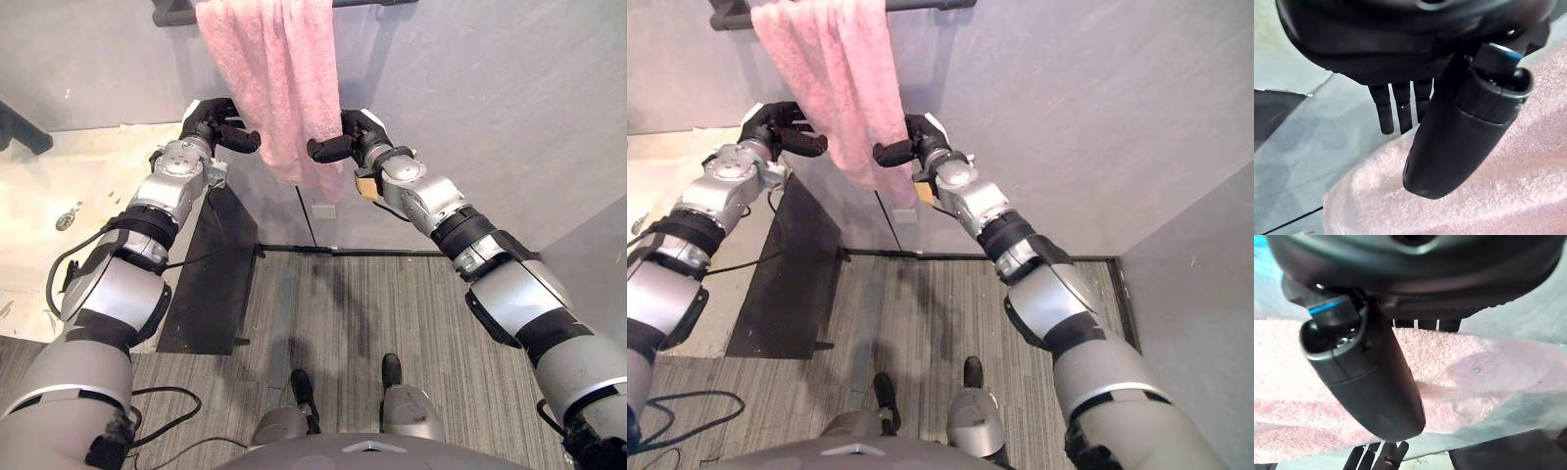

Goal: Organize the bathroom.

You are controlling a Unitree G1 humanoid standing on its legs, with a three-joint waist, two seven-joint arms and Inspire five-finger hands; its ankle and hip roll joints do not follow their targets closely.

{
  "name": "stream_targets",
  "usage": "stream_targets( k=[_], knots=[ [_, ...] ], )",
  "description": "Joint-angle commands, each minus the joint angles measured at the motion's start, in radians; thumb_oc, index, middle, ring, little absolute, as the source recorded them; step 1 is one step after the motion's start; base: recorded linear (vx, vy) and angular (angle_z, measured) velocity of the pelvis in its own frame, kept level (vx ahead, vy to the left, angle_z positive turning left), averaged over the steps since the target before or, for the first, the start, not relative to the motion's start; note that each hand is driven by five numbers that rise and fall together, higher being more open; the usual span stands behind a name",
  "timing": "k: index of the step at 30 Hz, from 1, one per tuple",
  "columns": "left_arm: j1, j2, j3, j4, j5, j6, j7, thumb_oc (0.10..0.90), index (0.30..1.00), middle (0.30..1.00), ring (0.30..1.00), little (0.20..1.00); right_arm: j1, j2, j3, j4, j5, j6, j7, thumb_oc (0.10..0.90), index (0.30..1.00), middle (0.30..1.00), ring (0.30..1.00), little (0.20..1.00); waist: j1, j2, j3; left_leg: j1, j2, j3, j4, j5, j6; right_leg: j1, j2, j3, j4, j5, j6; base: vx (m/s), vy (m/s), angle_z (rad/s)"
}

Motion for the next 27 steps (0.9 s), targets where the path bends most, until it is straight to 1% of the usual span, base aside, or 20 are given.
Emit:
stream_targets(
  k=[1, 7, 11, 15, 16, 18, 19, 20, 22, 24, 27],
  knots=[
    [-0.183, 0.039, -0.018, 0.045, -0.024, -0.091, 0.029, 0.400, 0.300, 0.300, 0.300, 0.300, -0.192, 0.051, 0.006, 0.048, -0.013, -0.116, 0.013, 0.489, 0.434, 0.434, 0.434, 0.434, -0.001, 0.005, -0.082, -0.052, 0.122, 0.046, 0.089, -0.002, -0.070, -0.109, -0.074, 0.123, 0.160, -0.149, 0.069, 0.00, 0.000, 0.00],
    [-0.186, 0.032, -0.010, 0.056, -0.021, -0.100, 0.044, 0.400, 0.300, 0.300, 0.300, 0.300, -0.196, 0.043, 0.002, 0.057, -0.020, -0.123, 0.022, 0.502, 0.453, 0.453, 0.453, 0.453, -0.008, 0.007, -0.071, -0.055, 0.123, 0.056, 0.085, 0.001, -0.071, -0.119, -0.078, 0.126, 0.161, -0.144, 0.070, -0.03, 0.010, -0.06],
    [-0.177, 0.034, 0.002, 0.062, -0.025, -0.113, 0.056, 0.400, 0.300, 0.300, 0.300, 0.300, -0.196, 0.041, -0.001, 0.059, -0.021, -0.127, 0.031, 0.502, 0.453, 0.453, 0.453, 0.453, -0.009, 0.006, -0.069, -0.053, 0.123, 0.058, 0.082, 0.001, -0.071, -0.119, -0.078, 0.126, 0.158, -0.144, 0.070, 0.00, 0.001, -0.01],
    [-0.163, 0.033, 0.015, 0.060, -0.054, -0.128, 0.098, 0.400, 0.300, 0.300, 0.300, 0.300, -0.186, 0.045, -0.003, 0.061, -0.024, -0.131, 0.030, 0.507, 0.460, 0.460, 0.460, 0.460, -0.004, 0.001, -0.074, -0.047, 0.123, 0.059, 0.080, 0.000, -0.070, -0.112, -0.077, 0.120, 0.154, -0.145, 0.069, 0.00, 0.000, 0.00],
    [-0.156, 0.036, 0.025, 0.054, -0.077, -0.141, 0.123, 0.400, 0.300, 0.300, 0.300, 0.300, -0.182, 0.046, -0.008, 0.060, -0.028, -0.131, 0.029, 0.508, 0.462, 0.462, 0.462, 0.462, -0.001, -0.002, -0.076, -0.046, 0.124, 0.059, 0.081, -0.002, -0.069, -0.110, -0.077, 0.117, 0.153, -0.146, 0.070, 0.00, -0.030, 0.00],
    [-0.148, 0.038, 0.037, 0.049, -0.072, -0.134, 0.141, 0.400, 0.300, 0.300, 0.300, 0.300, -0.178, 0.048, -0.007, 0.062, -0.031, -0.135, 0.024, 0.511, 0.467, 0.467, 0.467, 0.467, 0.004, -0.005, -0.078, -0.045, 0.123, 0.059, 0.082, -0.002, -0.069, -0.107, -0.077, 0.113, 0.150, -0.145, 0.069, 0.01, -0.052, 0.00],
    [-0.124, 0.051, 0.060, 0.048, -0.075, -0.129, 0.190, 0.400, 0.300, 0.300, 0.300, 0.300, -0.167, 0.047, -0.007, 0.063, -0.045, -0.140, 0.015, 0.516, 0.474, 0.474, 0.474, 0.474, 0.013, -0.010, -0.085, -0.038, 0.123, 0.058, 0.082, -0.006, -0.069, -0.097, -0.074, 0.107, 0.146, -0.148, 0.067, 0.02, -0.073, 0.00],
    [-0.113, 0.057, 0.070, 0.045, -0.082, -0.127, 0.206, 0.400, 0.300, 0.300, 0.300, 0.300, -0.164, 0.047, -0.006, 0.062, -0.047, -0.140, 0.010, 0.516, 0.474, 0.474, 0.474, 0.474, 0.017, -0.012, -0.086, -0.036, 0.123, 0.057, 0.083, -0.007, -0.069, -0.093, -0.074, 0.104, 0.144, -0.149, 0.067, 0.02, -0.075, 0.01],
    [-0.089, 0.073, 0.093, 0.035, -0.104, -0.143, 0.225, 0.400, 0.300, 0.300, 0.300, 0.300, -0.163, 0.043, -0.001, 0.047, -0.050, -0.135, -0.010, 0.519, 0.479, 0.479, 0.479, 0.479, 0.024, -0.015, -0.087, -0.035, 0.124, 0.055, 0.086, -0.009, -0.069, -0.090, -0.074, 0.100, 0.144, -0.151, 0.065, -0.01, -0.043, 0.02],
    [-0.050, 0.095, 0.122, 0.022, -0.111, -0.156, 0.218, 0.400, 0.300, 0.300, 0.300, 0.300, -0.161, 0.035, 0.003, 0.033, -0.054, -0.126, -0.026, 0.524, 0.486, 0.486, 0.486, 0.486, 0.032, -0.018, -0.089, -0.033, 0.125, 0.051, 0.089, -0.011, -0.070, -0.085, -0.074, 0.095, 0.145, -0.153, 0.064, -0.01, -0.040, -0.01],
    [-0.004, 0.123, 0.153, -0.002, -0.067, -0.155, 0.205, 0.400, 0.300, 0.300, 0.300, 0.300, -0.155, 0.028, 0.010, 0.018, -0.053, -0.109, -0.053, 0.527, 0.491, 0.491, 0.491, 0.491, 0.045, -0.022, -0.096, -0.024, 0.125, 0.049, 0.090, -0.015, -0.070, -0.071, -0.073, 0.087, 0.143, -0.157, 0.062, 0.01, -0.037, 0.03]
  ],
)
